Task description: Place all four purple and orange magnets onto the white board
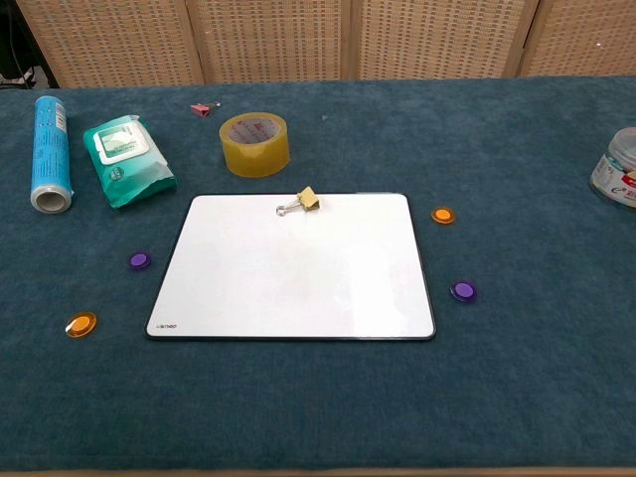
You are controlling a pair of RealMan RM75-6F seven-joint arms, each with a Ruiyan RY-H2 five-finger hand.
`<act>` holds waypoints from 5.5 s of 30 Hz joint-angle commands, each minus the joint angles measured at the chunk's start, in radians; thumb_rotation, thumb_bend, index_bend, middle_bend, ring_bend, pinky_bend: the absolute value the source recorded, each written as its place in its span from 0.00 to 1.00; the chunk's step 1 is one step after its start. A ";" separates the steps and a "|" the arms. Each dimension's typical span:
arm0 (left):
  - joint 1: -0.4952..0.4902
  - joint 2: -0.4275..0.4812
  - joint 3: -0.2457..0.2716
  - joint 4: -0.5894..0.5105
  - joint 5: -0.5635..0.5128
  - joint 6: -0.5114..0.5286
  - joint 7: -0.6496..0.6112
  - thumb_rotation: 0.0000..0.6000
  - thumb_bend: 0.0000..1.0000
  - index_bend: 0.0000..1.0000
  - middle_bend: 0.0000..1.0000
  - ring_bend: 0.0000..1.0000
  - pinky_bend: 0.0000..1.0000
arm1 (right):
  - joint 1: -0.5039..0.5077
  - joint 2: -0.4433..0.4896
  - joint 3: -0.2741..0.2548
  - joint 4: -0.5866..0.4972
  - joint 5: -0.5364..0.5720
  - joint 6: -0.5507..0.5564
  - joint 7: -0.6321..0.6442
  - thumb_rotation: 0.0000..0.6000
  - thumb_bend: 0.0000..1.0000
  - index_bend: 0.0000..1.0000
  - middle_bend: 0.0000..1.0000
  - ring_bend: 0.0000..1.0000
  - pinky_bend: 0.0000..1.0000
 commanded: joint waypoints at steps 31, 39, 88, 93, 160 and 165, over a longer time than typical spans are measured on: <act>-0.336 -0.356 -0.154 0.207 -0.178 -0.459 0.272 1.00 0.27 0.40 0.00 0.00 0.00 | 0.013 0.034 0.007 -0.017 0.067 -0.075 0.064 1.00 0.00 0.00 0.00 0.00 0.00; -0.379 -0.425 -0.146 0.241 -0.231 -0.516 0.337 1.00 0.27 0.43 0.00 0.00 0.00 | 0.018 0.037 0.008 -0.013 0.081 -0.090 0.077 1.00 0.00 0.00 0.00 0.00 0.00; -0.491 -0.593 -0.135 0.331 -0.399 -0.562 0.477 1.00 0.27 0.53 0.00 0.00 0.00 | 0.021 0.053 0.013 -0.009 0.106 -0.104 0.117 1.00 0.00 0.00 0.00 0.00 0.00; -0.491 -0.581 -0.135 0.318 -0.396 -0.548 0.472 1.00 0.27 0.54 0.00 0.00 0.00 | 0.021 0.053 0.011 -0.009 0.104 -0.104 0.118 1.00 0.00 0.00 0.00 0.00 0.00; -0.409 -0.268 0.105 0.115 -0.039 -0.427 0.202 1.00 0.20 0.44 0.00 0.00 0.00 | 0.023 0.063 0.003 -0.025 0.106 -0.117 0.131 1.00 0.00 0.00 0.00 0.00 0.00; -0.364 -0.291 0.137 0.197 0.002 -0.408 0.159 1.00 0.21 0.44 0.00 0.00 0.00 | 0.025 0.064 -0.001 -0.028 0.100 -0.121 0.132 1.00 0.00 0.00 0.00 0.00 0.00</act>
